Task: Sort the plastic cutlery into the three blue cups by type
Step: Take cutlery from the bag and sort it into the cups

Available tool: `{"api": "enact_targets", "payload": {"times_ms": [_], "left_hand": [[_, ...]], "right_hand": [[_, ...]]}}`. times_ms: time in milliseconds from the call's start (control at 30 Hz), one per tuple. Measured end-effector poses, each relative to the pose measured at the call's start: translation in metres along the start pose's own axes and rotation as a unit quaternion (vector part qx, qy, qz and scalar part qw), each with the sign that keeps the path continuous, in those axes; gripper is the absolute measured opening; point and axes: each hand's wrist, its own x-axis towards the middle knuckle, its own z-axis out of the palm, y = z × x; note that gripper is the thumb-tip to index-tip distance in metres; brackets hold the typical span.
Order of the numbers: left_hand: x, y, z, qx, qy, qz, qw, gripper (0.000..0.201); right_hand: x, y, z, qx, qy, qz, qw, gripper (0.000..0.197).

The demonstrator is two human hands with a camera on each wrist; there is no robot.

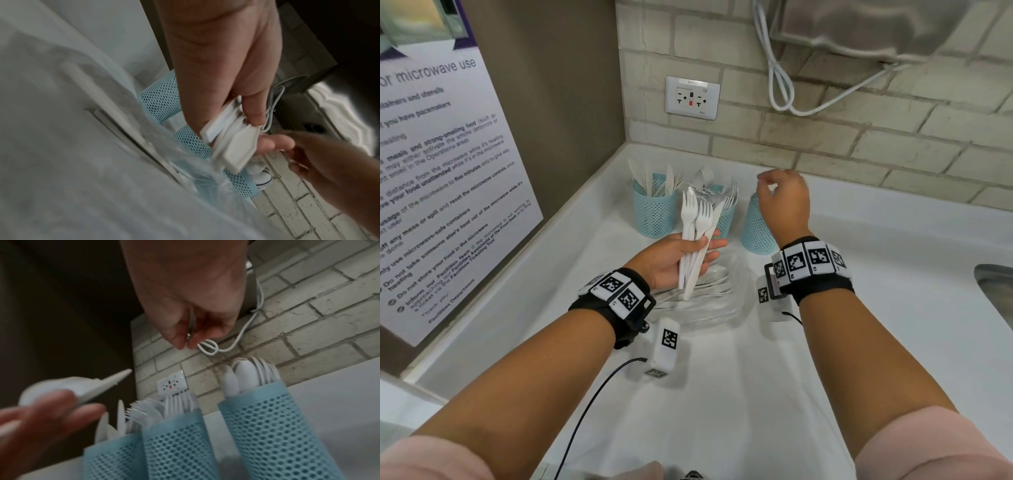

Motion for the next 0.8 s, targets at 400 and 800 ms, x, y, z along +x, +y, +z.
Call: {"api": "enact_targets", "payload": {"times_ms": [400, 800], "left_hand": [[-0.005, 0.000, 0.004, -0.007, 0.006, 0.005, 1.000, 0.024], [-0.011, -0.001, 0.000, 0.003, 0.009, -0.029, 1.000, 0.024]], "right_hand": [[-0.029, -0.029, 0.009, 0.253, -0.313, 0.097, 0.910, 0.034], [-0.031, -0.025, 0.010, 0.304, -0.260, 0.186, 0.897, 0.030]]}}
